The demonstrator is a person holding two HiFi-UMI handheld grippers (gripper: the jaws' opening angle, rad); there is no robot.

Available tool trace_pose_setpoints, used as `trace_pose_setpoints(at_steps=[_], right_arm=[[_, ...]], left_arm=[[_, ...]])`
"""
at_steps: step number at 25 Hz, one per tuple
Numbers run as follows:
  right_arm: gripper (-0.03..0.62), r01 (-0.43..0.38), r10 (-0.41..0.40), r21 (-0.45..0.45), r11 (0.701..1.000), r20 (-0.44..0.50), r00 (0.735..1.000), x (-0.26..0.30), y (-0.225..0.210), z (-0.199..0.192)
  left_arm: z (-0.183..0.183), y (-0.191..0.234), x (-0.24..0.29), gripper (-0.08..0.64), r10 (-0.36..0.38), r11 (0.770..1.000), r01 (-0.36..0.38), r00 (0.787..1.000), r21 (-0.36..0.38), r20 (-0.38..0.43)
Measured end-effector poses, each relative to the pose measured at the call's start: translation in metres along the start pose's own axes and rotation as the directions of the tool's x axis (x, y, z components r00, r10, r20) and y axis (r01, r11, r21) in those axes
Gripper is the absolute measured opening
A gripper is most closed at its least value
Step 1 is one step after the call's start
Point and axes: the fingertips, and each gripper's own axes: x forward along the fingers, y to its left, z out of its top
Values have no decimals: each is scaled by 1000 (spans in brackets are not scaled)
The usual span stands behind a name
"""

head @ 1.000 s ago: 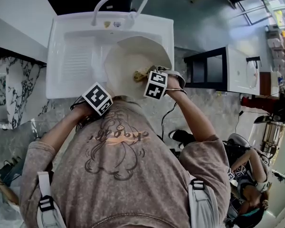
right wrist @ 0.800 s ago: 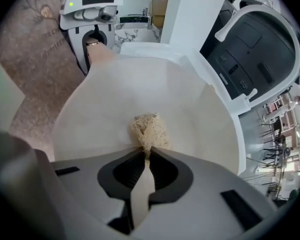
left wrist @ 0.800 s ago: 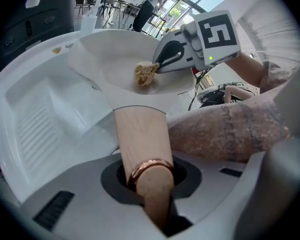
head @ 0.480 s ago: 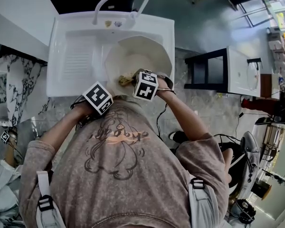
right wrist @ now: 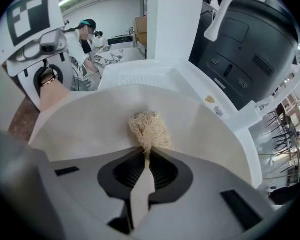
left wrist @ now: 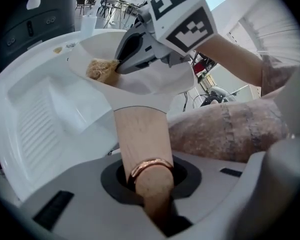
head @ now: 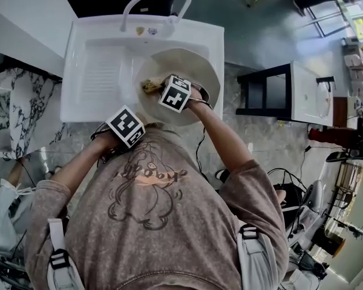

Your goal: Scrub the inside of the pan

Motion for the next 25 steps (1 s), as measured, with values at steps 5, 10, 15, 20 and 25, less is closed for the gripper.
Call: trace_pose_setpoints(at_steps=[5,10,15,20,25], right_arm=[[41,29,-29,28,999,-16,999,10,-22,-1],[41,71,-68,45,996,-49,996,7,-47,-16],[41,97,-91,57,994,-101,991,0,-66,-40],[41,114,-110,11,993,-172,979,-6,-72,-63],[41,89,-92,-26,996,-254,963,-12,-67,-89]], left_arm=[[-1,1,0,75,-5,1000,5,1000,-11,3],[1,0,0,75,-4,1000,4,1000,-10,9],[-1,3,-1,77,-3,1000,3,1000,-14,8],[0,7,-1,78,0,1000,0,1000,-10,9],[1,9,-2,78,3,1000,-3,1000,-1,6]])
